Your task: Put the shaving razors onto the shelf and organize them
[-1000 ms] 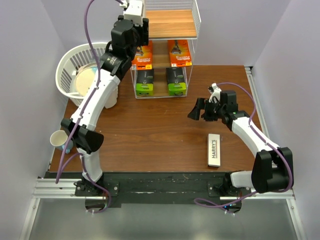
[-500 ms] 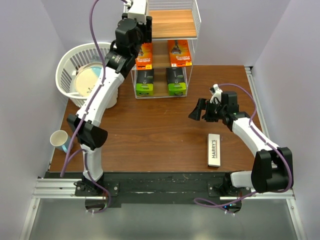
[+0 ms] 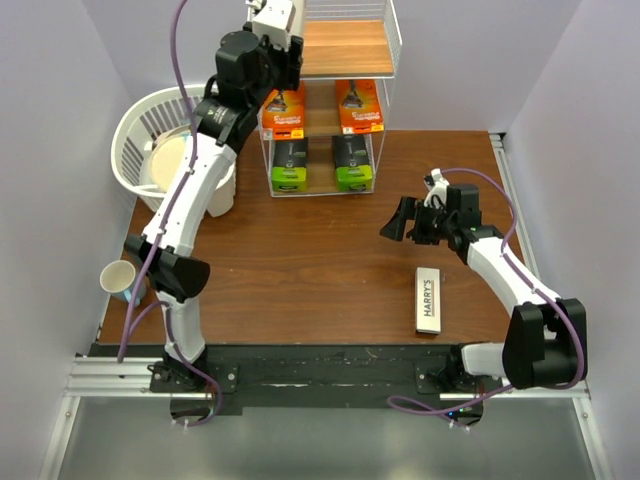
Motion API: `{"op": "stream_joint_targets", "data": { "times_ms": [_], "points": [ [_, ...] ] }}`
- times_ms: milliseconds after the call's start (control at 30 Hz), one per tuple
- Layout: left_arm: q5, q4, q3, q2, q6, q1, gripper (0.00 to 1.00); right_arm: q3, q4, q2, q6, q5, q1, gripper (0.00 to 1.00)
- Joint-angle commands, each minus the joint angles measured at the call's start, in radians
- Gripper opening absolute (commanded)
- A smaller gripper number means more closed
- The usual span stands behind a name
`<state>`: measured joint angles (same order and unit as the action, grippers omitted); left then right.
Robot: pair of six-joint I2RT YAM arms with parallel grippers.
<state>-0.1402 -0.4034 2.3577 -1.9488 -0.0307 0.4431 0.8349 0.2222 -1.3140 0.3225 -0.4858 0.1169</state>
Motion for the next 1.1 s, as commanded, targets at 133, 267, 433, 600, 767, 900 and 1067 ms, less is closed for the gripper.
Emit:
{"op": "stream_joint_targets", "data": {
  "times_ms": [133,267,433,600,767,900,1067],
  "points": [
    [0.123,-0.107,0.000,0.047,0.077,-0.086,0.00,-0.020,-0.020,0.021,0.023,-0.014,-0.008,0.99],
    [0.168,-0.094,0.002,0.030,0.103,-0.103,0.26,-0.013,-0.018,0.016,0.023,-0.016,-0.010,0.99],
    [0.179,-0.039,0.032,0.004,0.117,-0.103,0.60,-0.007,-0.030,0.013,0.027,-0.030,-0.011,0.99],
    [0.162,0.015,0.037,-0.002,0.130,-0.101,1.00,0.039,-0.041,0.006,0.029,-0.046,-0.010,0.99],
    [0.154,0.052,0.043,-0.002,0.132,-0.103,1.00,0.076,-0.035,-0.017,0.027,-0.048,-0.010,0.99],
    [0.169,0.080,0.034,0.025,0.130,-0.099,1.00,0.081,-0.047,-0.027,0.035,-0.056,-0.011,0.99],
    [0.391,0.187,0.032,0.088,0.120,-0.101,1.00,0.110,-0.099,-0.004,0.023,-0.123,-0.010,0.99]
  ]
}}
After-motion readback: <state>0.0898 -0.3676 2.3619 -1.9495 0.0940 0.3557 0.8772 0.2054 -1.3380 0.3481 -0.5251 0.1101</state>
